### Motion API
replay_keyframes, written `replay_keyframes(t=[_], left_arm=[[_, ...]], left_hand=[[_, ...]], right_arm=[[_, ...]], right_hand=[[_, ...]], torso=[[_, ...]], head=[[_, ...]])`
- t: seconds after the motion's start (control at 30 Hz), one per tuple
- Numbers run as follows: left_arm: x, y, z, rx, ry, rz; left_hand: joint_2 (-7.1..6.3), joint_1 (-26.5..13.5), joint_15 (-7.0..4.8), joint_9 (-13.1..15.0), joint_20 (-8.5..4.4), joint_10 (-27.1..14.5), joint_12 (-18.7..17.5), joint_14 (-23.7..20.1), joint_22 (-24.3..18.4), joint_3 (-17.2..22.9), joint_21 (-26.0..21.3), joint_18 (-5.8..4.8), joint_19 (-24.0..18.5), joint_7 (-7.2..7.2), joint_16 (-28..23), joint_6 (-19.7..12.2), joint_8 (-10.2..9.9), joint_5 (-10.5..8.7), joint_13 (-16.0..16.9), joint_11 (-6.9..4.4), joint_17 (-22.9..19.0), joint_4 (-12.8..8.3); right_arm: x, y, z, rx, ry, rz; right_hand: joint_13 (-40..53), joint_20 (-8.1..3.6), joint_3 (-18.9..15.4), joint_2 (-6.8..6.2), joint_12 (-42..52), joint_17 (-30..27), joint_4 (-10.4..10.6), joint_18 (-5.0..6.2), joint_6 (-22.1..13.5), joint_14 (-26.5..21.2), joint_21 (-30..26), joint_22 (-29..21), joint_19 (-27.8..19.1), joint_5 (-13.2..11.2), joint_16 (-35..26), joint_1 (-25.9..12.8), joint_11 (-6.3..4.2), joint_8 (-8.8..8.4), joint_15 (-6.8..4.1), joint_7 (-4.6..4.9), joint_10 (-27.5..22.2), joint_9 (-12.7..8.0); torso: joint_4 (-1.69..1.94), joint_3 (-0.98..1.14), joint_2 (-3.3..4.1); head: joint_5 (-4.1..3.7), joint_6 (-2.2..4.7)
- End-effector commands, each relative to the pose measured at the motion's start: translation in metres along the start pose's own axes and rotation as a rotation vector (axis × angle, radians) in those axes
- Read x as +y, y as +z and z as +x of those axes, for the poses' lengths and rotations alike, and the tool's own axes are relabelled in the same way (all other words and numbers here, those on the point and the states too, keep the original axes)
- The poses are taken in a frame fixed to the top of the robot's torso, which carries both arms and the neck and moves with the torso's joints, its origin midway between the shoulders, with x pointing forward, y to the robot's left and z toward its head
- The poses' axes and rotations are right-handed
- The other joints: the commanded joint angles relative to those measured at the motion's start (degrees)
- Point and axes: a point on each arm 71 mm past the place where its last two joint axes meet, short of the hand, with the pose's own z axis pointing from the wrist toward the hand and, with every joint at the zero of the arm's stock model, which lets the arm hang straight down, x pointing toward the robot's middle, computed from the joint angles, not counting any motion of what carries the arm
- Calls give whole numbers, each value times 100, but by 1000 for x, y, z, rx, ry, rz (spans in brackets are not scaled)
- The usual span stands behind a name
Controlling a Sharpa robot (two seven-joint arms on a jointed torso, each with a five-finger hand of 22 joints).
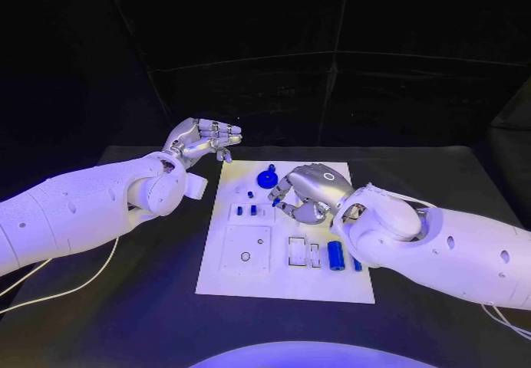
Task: Assemble the parts on the task board
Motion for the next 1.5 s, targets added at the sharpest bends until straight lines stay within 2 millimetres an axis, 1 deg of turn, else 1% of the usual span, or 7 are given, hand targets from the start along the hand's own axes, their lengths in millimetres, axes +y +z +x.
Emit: replay_keyframes(t=[0.03, 0.17, 0.27, 0.43, 0.67, 0.77, 1.5], left_arm=[[-2, 1, 4, 8, -9, 13], [-2, 2, 7, 14, -13, 14], [-2, 3, 9, 20, -15, 14], [-2, 4, 12, 25, -18, 14], [-2, 5, 14, 30, -20, 14], [-2, 6, 15, 32, -21, 13], [-1, 6, 16, 37, -23, 11]], left_hand=[[25, 0, 6, -8, 3, -50, 35, -35, -9, -4, -35, 73, -33, 6, -31, -23, 18, 16, -4, 7, -8, -28], [25, 0, 6, -8, 3, -50, 35, -35, -9, -4, -35, 73, -33, 6, -31, -23, 18, 16, -4, 7, -8, -28], [25, 0, 6, -8, 3, -50, 35, -35, -9, -4, -35, 73, -33, 6, -31, -23, 18, 16, -4, 7, -8, -28], [26, -1, 8, -8, 5, -56, 36, -35, -10, -7, -36, 72, -32, 9, -31, -29, 16, 16, -4, 9, -12, -29], [26, -1, 8, -8, 5, -56, 36, -35, -10, -7, -36, 72, -32, 9, -31, -29, 16, 16, -4, 9, -12, -29], [27, -4, 10, -9, 6, -63, 37, -35, -11, -10, -37, 72, -32, 11, -30, -35, 15, 15, -4, 12, -16, -29], [27, -4, 10, -9, 6, -63, 37, -35, -11, -10, -37, 72, -32, 11, -30, -35, 15, 15, -4, 12, -16, -29]], right_arm=[[7, 4, 14, 59, 23, -25], [16, 8, 31, 106, 35, -37], [19, 10, 41, 132, 33, -41], [20, 14, 48, 153, 26, -40], [25, 12, 60, 198, 16, -56], [27, 11, 65, 218, 13, -63], [25, 11, 72, 250, 0, -53]], right_hand=[[2, -11, 24, -19, -23, -7, 3, -85, 29, 88, 13, -11, 27, -27, 2, -42, -2, -24, -38, 3, 40, 1], [1, -10, 25, -22, -29, -26, 12, -82, 24, 84, 5, -28, 18, -42, -5, -58, 1, -29, -36, 4, 35, 0], [1, -10, 26, -21, -29, -37, 12, -82, 23, 82, 4, -29, 18, -42, -11, -59, 1, -29, -36, 4, 34, 0], [1, -9, 29, -19, -32, -40, 15, -81, 21, 81, 2, -32, 16, -45, -12, -62, 1, -31, -36, 5, 31, -1], [1, -8, 30, -18, -35, -49, 20, -81, 20, 79, 2, -32, 15, -49, -15, -69, 2, -33, -35, 5, 29, -1], [1, -7, 29, -17, -36, -49, 25, -81, 19, 79, 2, -33, 14, -52, -14, -77, 3, -33, -35, 6, 28, -1], [1, -7, 31, -14, -39, -61, 32, -80, 20, 76, -2, -41, 10, -54, -19, -88, 2, -34, -34, 5, 27, 0]], torso=[[5, 3, 5], [17, -7, 10], [24, 0, 8], [13, -5, 4], [-16, 7, 2], [-7, 7, 4], [-5, 5, 4]], head=[[72, -38], [130, -65], [165, -91], [199, -112], [247, -139], [248, -153], [285, -194]])
